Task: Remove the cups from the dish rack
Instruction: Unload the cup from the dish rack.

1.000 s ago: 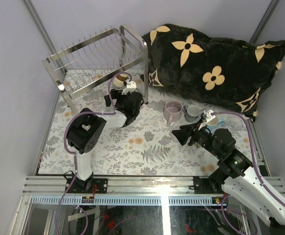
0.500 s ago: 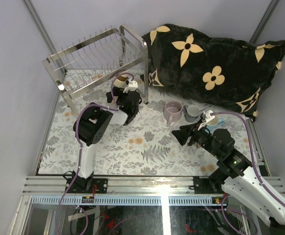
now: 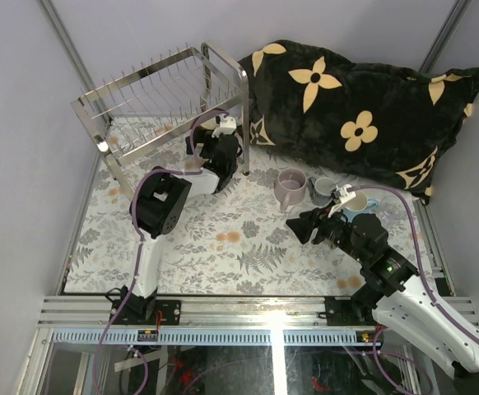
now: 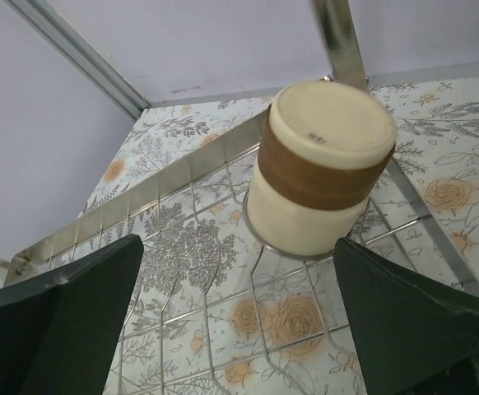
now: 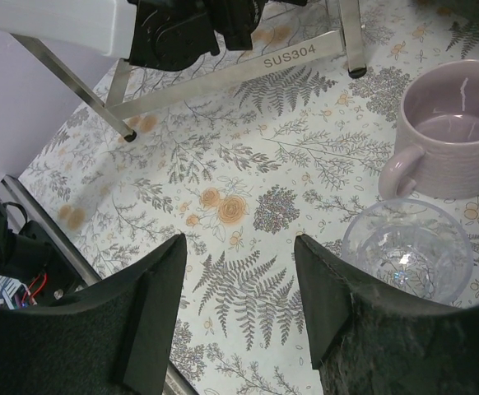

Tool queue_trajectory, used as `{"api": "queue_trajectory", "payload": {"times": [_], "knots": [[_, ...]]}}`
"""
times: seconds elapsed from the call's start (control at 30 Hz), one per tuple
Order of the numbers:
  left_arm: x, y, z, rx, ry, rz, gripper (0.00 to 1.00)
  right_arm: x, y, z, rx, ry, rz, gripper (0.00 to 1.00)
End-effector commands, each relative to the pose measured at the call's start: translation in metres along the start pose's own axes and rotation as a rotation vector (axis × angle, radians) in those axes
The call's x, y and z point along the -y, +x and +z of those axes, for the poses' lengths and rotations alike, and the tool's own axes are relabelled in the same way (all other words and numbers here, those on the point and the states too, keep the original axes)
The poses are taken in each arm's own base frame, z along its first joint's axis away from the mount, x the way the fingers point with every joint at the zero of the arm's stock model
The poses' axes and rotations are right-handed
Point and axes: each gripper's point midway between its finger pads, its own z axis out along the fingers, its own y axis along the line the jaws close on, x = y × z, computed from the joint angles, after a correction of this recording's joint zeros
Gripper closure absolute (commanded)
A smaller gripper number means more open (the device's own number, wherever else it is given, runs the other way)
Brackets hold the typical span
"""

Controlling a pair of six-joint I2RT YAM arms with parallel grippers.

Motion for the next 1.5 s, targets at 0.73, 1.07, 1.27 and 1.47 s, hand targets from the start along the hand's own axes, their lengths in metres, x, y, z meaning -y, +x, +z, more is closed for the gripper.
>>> {"api": "queue_trajectory", "payload": {"times": [0.73, 1.07, 1.27, 1.47], "knots": [[0.016, -0.003, 0.051, 0.023, 0.101, 0.014, 0.0, 0.004, -0.013, 0.009, 0.06, 0.03, -0.003, 0.38], [0.023, -0.011, 0.056, 0.06, 0.177, -0.042, 0.0, 0.007, -0.011, 0.012, 0.056, 0.041, -0.002, 0.38], [0.029, -0.011, 0.064, 0.062, 0.197, -0.045, 0.0, 0.009, -0.01, 0.015, 0.048, 0.048, -0.002, 0.38], [0.03, -0.01, 0.073, 0.065, 0.213, -0.058, 0.0, 0.01, -0.009, 0.016, 0.048, 0.057, -0.003, 0.38]]}}
